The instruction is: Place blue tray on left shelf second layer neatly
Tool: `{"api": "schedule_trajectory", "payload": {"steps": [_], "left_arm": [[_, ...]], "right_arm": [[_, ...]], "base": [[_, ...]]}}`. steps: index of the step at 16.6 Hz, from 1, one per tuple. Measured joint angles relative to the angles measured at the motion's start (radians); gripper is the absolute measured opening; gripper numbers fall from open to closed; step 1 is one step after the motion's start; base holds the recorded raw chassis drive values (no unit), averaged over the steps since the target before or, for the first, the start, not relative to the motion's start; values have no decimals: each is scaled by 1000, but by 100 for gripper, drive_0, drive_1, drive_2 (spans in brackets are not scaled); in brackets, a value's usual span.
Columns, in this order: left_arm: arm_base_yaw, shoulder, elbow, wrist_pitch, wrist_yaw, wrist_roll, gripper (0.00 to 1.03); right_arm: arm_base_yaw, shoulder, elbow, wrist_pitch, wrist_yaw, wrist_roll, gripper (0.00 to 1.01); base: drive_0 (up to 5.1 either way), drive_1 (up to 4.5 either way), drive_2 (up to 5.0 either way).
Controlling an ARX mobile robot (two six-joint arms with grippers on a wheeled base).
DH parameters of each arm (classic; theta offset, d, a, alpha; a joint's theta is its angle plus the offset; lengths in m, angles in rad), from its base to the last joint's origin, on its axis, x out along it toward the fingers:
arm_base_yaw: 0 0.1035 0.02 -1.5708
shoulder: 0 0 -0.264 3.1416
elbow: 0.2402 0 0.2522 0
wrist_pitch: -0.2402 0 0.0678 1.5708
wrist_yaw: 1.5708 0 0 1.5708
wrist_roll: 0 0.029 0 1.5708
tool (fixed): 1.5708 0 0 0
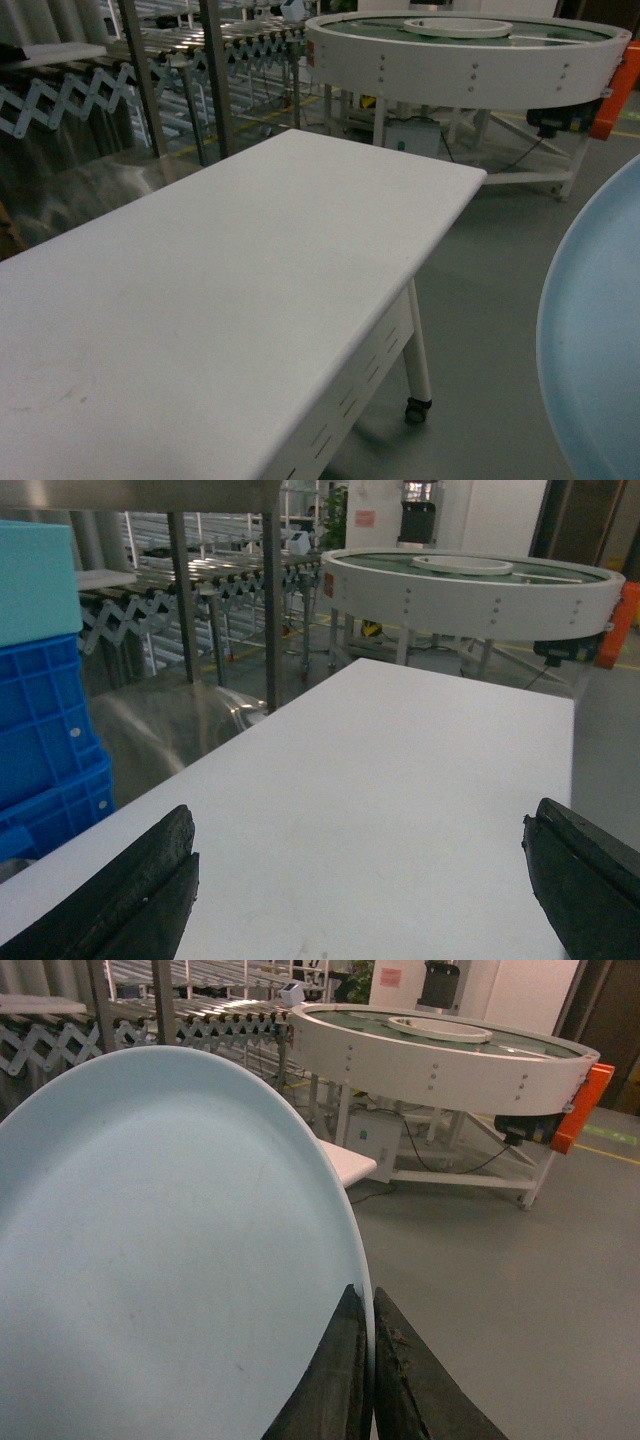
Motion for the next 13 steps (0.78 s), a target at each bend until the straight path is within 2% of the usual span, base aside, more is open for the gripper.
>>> {"api": "schedule_trajectory", "payload": {"steps": [13], "left_arm": [[0, 0, 0, 0, 0, 0, 98]], "right_arm": [[0, 0, 0, 0, 0, 0, 2]], "base": [[-159, -159, -159]]}}
